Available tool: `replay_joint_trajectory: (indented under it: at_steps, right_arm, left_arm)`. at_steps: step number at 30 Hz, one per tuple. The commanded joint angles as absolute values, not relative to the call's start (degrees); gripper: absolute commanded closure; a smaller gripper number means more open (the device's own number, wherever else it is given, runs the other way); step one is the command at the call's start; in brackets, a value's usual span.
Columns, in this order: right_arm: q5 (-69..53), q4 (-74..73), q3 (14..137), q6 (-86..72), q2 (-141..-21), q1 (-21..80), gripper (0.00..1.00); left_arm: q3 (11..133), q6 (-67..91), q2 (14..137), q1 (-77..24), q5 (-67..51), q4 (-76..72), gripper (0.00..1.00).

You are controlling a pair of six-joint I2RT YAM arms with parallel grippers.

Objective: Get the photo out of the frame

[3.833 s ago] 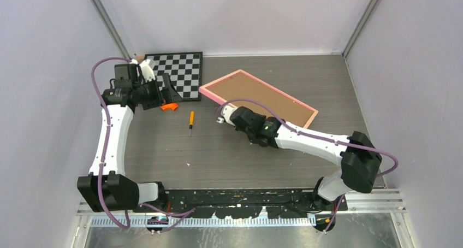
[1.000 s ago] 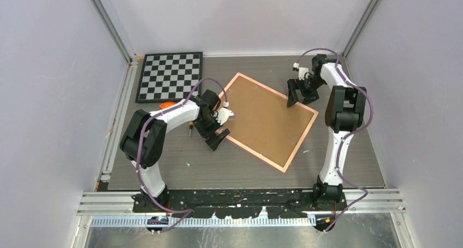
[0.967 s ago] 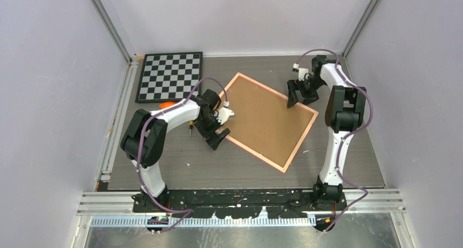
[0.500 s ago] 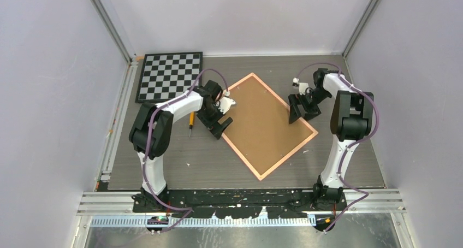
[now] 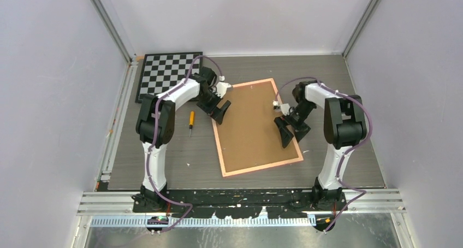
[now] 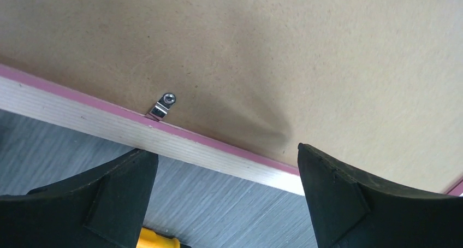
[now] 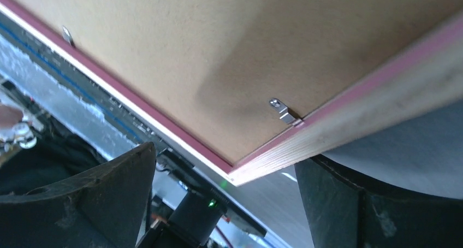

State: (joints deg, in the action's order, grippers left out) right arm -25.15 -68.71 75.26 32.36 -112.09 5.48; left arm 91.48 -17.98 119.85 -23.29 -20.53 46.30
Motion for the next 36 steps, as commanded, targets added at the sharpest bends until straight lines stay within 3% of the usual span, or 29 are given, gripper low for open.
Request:
replay_joint_trajectory:
  at_steps: [1, 12, 19, 26, 36]
  right_arm:
    - [-29.9, -71.6, 74.2, 33.3, -107.9, 10.9, 0.00]
    - [-30.3, -68.4, 74.9, 27.5, -105.6, 14.7, 0.00]
    - [-30.5, -68.5, 83.8, 24.3, -99.8, 12.5, 0.00]
    - [-28.1, -67.1, 93.9, 21.1, -93.1, 12.6, 0.00]
    - [-26.8, -50.8, 85.9, 12.7, -82.2, 12.7, 0.00]
  left_arm:
    - [95.1, -17.1, 122.5, -23.9, -29.2, 45.9, 0.00]
    - [96.9, -14.8, 122.5, -23.0, -30.9, 46.1, 0.00]
    - [100.3, -13.3, 112.3, -18.9, -27.5, 49.3, 0.00]
    - [92.6, -9.9, 96.0, -18.0, -6.1, 45.2, 0.00]
    - [76.6, -7.5, 86.1, -14.2, -9.7, 49.8, 0.00]
